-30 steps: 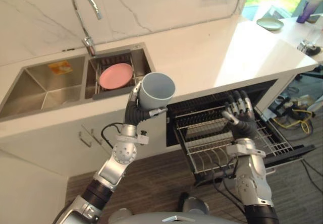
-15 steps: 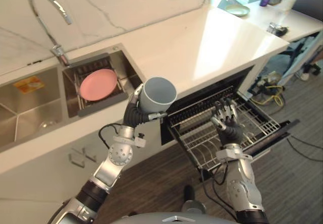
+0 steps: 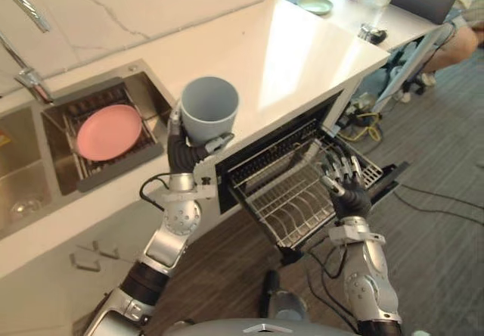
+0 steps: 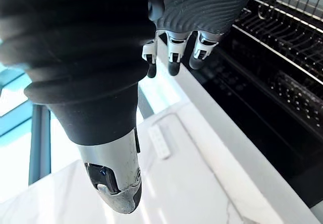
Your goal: Walk over to the sink, pick up the cup, carry it to the dishwasher, place the cup inside the dishwasher, then close the dishwasher door
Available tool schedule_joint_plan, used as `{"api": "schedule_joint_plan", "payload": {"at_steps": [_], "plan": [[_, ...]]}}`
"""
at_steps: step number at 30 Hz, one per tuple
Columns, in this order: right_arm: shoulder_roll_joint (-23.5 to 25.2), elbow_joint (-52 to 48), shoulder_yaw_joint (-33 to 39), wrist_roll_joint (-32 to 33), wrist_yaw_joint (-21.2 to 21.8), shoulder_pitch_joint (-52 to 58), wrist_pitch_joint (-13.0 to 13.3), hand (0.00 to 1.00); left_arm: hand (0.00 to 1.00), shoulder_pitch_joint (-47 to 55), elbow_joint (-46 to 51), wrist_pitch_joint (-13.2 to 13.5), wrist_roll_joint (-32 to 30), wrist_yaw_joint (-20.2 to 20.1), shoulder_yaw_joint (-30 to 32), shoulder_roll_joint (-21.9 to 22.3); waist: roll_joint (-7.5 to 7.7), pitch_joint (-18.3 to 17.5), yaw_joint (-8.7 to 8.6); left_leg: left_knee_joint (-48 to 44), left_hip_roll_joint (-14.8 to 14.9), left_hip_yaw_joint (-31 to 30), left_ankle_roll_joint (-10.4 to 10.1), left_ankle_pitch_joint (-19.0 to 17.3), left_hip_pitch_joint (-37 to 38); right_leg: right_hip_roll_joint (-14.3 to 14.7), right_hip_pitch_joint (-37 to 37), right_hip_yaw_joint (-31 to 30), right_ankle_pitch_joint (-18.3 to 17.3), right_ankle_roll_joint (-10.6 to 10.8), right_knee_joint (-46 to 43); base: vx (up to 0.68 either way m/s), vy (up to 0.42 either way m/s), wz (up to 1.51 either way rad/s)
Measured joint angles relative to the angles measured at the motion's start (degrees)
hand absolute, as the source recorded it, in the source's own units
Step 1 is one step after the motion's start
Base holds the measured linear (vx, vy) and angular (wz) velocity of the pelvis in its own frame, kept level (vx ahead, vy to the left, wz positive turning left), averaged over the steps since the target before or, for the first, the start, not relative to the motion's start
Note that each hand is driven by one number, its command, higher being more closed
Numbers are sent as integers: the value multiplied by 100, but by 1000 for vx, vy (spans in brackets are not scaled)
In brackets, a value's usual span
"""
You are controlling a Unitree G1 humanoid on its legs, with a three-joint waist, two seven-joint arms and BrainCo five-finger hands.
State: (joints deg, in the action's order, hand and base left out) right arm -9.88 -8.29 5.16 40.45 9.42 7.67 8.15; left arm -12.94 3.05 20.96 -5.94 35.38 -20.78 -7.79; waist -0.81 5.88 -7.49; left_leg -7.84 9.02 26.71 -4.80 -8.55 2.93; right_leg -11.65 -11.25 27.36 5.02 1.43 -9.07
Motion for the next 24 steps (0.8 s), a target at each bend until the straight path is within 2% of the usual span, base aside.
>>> {"api": "schedule_joint_plan", "payload": {"at_steps": [4,5,6,7,8,9,10,11,12,14,15,16,18,20,24], "plan": [[-73,0,-71,99,153,-3,1,0,100,-10,-264,-62,-217,198,-44,216,28,24,4,32,-25,-162,52,-35,210,-8,445,140,30,46,173,-5,40,23],[-87,-1,-96,213,217,-3,6,0,100,-10,-303,-53,-222,259,-110,213,27,22,82,-118,-17,-203,103,-145,202,-36,533,163,-31,110,143,-43,46,25],[-121,-2,-122,214,250,0,6,0,100,-11,-368,-22,-222,311,-163,206,-26,43,116,-392,116,-243,156,-349,99,-30,546,164,-234,165,10,-55,28,37],[-194,-1,-192,214,265,5,8,0,100,-6,-464,-11,-220,317,-177,209,-128,90,111,-783,293,-348,110,-507,-35,11,553,158,-468,127,-355,-32,-50,47],[-278,-3,-268,214,266,5,8,0,100,-2,-592,-12,-208,304,-190,222,-200,126,109,-1285,420,-557,-56,-658,-162,77,627,108,-710,129,-512,12,-68,50],[-303,-1,-300,216,266,-15,4,0,100,10,-638,-21,-202,291,-191,223,-247,129,128,-1527,489,-637,-100,-687,-224,120,684,139,-724,129,-475,17,-62,35],[-306,-1,-402,249,263,-77,3,0,100,68,-650,-34,-189,273,-173,176,-248,134,139,-2082,611,-778,-203,-582,-474,164,823,90,-639,67,-259,2,-12,10],[-306,-1,-460,268,261,-129,1,0,100,87,-651,-36,-169,248,-158,153,-223,149,148,-2391,645,-866,-175,-477,-614,174,899,40,-585,53,-131,-44,6,-25],[-300,-28,-524,300,258,-190,-1,0,100,115,-652,-33,-154,163,-181,84,-122,171,257,-2173,565,-1018,-242,-570,-663,167,937,-208,-518,49,25,-38,25,-58],[-366,-36,-576,306,250,-321,1,0,100,116,-637,2,-158,60,-196,121,-275,144,284,-1352,469,-1271,-149,-278,-564,220,887,-433,-482,153,56,-24,61,-78],[-452,-19,-701,301,244,-390,-32,0,100,136,-649,42,-151,40,-188,96,-365,114,295,-1117,395,-1362,-221,-102,-475,273,823,-678,-410,241,108,20,107,-80],[-447,-68,-740,305,249,-371,-67,0,100,121,-647,74,-89,30,-179,47,-359,79,250,-999,303,-1241,-170,-123,-458,294,896,-798,-221,314,441,32,100,-70],[-449,-139,-700,309,223,-377,-70,0,100,33,-644,192,-8,-44,-175,20,-302,35,145,-730,118,-1140,-75,-97,-459,206,921,-820,136,381,879,53,89,-22],[-438,-220,-685,316,153,-384,-73,0,100,-36,-655,216,109,-188,-212,-16,-163,103,96,-582,-47,-1038,-18,11,-390,111,931,-857,438,425,1152,40,88,-14],[-412,-218,-689,371,39,-386,-75,0,100,-298,-654,216,186,-252,-498,-62,-134,80,72,-206,-212,-1084,-21,258,-163,52,1129,-776,495,460,1321,40,27,7]]}}
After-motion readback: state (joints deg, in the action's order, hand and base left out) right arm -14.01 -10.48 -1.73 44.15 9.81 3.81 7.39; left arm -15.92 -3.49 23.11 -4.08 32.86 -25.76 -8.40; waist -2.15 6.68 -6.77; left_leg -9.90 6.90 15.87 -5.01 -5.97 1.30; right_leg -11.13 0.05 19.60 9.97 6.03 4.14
